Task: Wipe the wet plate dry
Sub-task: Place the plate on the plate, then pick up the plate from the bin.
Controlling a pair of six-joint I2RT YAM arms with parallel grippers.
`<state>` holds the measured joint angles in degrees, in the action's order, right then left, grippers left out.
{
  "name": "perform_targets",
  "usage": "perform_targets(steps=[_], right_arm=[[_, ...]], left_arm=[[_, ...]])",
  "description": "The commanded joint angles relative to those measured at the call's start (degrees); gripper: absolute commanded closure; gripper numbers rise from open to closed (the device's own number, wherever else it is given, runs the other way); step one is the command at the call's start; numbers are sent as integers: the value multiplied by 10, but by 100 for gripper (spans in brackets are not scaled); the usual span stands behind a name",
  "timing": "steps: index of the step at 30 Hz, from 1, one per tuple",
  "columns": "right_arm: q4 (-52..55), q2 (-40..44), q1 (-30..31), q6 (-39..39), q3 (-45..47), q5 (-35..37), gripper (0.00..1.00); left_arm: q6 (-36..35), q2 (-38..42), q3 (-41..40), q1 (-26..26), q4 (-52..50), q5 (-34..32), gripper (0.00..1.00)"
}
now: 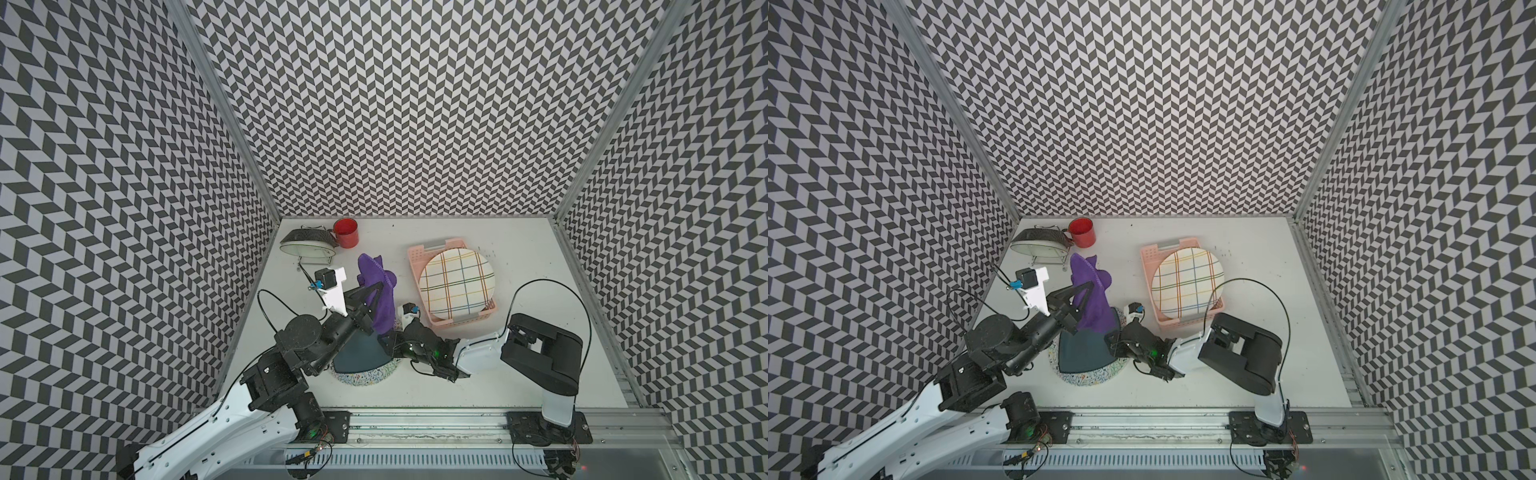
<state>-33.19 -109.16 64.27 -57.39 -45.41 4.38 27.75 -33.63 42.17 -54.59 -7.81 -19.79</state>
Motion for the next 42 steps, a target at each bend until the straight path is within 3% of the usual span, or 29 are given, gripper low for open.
perform_targets(steps=[1,7,11,13,18,22,25,35,42], right_arm=[[-26,15,4,24,7,11,57],[24,106,11,49,63,49,30],[85,237,-13,99,108,83,31],[132,315,-68,140,118,61,35],[240,425,-335,237,101,-66,42],[289,392,-511,286,51,-145,40],[287,340,-580,298,33,-226,36],[241,228,-599,316,7,-308,48],[191,270,-598,308,36,-350,63]], left_arm=[[-7,3,-6,5,13,-1,100],[-16,-9,-7,9,17,-8,100],[-17,-34,-14,24,20,-10,100],[-19,-56,-22,38,29,-10,100],[-14,-150,-37,97,57,21,100],[-13,-239,-46,115,103,30,100],[-22,-302,-45,118,135,12,100],[-16,-482,-32,122,211,61,100],[-6,-562,-38,119,298,133,100]])
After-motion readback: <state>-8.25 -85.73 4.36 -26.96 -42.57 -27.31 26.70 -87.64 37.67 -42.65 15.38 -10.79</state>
